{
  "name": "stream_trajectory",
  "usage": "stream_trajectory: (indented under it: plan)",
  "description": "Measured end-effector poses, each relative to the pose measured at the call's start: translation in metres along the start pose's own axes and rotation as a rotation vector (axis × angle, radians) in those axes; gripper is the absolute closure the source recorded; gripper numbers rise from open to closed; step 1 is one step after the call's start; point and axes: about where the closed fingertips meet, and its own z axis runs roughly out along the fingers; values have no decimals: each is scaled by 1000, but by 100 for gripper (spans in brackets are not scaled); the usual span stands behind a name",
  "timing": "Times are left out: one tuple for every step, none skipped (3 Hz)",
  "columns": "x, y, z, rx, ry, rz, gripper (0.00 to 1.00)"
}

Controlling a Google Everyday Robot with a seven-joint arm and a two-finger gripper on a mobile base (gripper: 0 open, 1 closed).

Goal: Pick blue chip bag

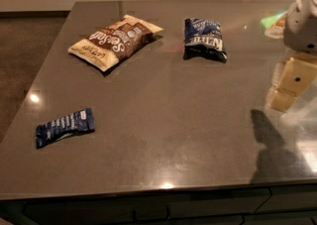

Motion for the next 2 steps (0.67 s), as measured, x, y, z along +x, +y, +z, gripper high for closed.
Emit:
stream_trajectory:
  plan:
    - [-23, -49, 27, 30, -13, 70, 0]
    - [-39, -92, 53, 67, -2, 132, 0]
